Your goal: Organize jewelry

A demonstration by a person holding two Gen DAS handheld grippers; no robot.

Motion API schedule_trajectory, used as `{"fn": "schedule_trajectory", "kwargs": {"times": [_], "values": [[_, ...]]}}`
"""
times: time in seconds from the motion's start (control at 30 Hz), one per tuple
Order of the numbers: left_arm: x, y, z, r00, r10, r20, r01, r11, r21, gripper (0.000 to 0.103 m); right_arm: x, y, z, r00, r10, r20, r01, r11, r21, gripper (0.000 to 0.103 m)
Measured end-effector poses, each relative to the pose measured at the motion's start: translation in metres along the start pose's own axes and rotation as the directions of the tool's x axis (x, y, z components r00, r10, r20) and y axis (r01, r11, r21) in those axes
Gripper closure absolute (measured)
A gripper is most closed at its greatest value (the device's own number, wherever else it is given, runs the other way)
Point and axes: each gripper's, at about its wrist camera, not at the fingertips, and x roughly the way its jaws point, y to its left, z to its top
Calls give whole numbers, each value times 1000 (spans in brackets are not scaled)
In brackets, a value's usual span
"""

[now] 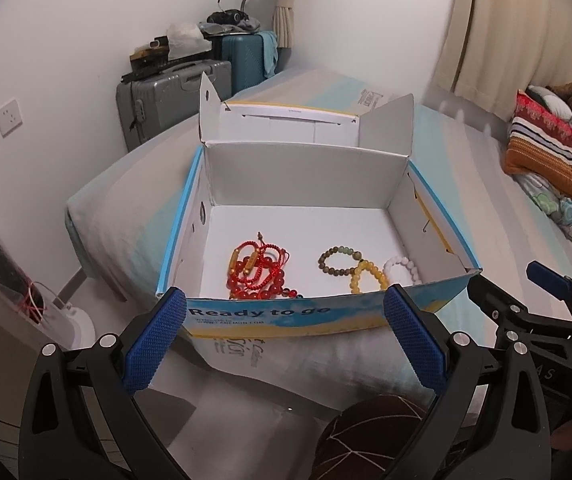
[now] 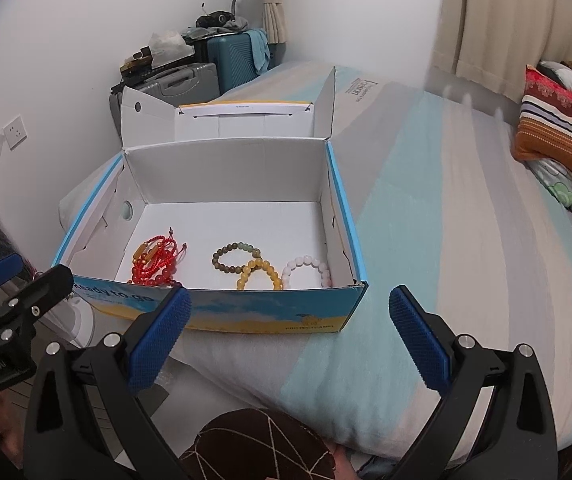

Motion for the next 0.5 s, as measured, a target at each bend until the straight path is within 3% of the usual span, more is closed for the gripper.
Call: {"fn": "schedule_trajectory", "kwargs": {"times": [0.5], "values": [[4,-2,-3,1000,14,-16,-14,1000,4,6,2,3,-4,1000,10,-13,-9,1000,10,8]]}}
